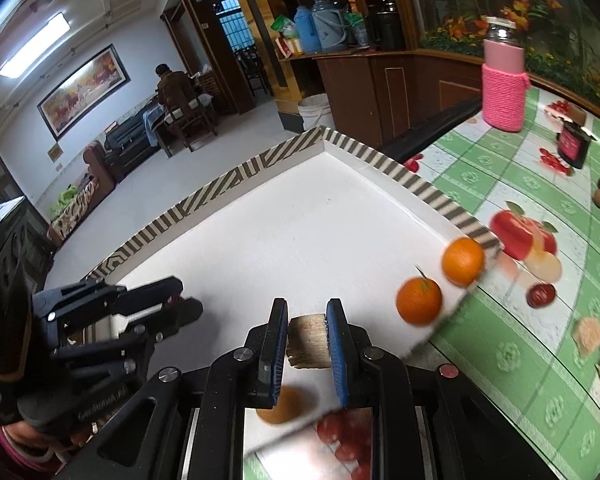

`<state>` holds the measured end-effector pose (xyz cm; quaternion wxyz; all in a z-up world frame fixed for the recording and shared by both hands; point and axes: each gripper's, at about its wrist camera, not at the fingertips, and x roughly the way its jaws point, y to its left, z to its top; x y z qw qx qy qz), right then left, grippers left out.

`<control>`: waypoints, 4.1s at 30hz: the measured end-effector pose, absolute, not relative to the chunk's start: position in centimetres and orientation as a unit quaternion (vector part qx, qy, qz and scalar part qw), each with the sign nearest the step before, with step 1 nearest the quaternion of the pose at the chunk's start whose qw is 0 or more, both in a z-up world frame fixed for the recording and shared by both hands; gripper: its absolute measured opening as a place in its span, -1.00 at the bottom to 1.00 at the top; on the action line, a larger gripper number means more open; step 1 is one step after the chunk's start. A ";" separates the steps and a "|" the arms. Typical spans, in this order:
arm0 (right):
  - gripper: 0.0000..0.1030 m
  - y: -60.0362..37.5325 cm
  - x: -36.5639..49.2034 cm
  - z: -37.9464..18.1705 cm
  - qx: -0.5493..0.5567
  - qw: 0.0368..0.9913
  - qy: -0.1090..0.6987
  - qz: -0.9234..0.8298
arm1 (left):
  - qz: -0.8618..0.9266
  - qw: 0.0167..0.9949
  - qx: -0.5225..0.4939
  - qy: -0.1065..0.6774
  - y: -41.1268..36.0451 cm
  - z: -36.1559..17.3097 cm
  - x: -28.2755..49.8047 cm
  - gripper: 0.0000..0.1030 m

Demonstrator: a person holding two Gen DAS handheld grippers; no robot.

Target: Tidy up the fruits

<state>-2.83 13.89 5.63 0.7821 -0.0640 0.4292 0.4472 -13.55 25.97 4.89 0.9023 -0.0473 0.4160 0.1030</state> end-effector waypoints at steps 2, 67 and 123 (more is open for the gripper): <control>-0.63 14.7 -2.5 5.2 -0.069 0.781 0.431 0.446 | 0.103 0.901 -0.051 0.419 26.0 4.7 -13.4 -0.53; -0.43 -12.1 -4.1 7.5 0.066 0.884 0.399 0.235 | 0.020 0.916 -0.060 0.396 13.6 7.4 -10.9 0.19; -0.42 -8.8 7.2 1.7 0.005 0.844 0.439 0.307 | 0.009 0.870 -0.019 0.493 8.1 2.7 5.4 0.19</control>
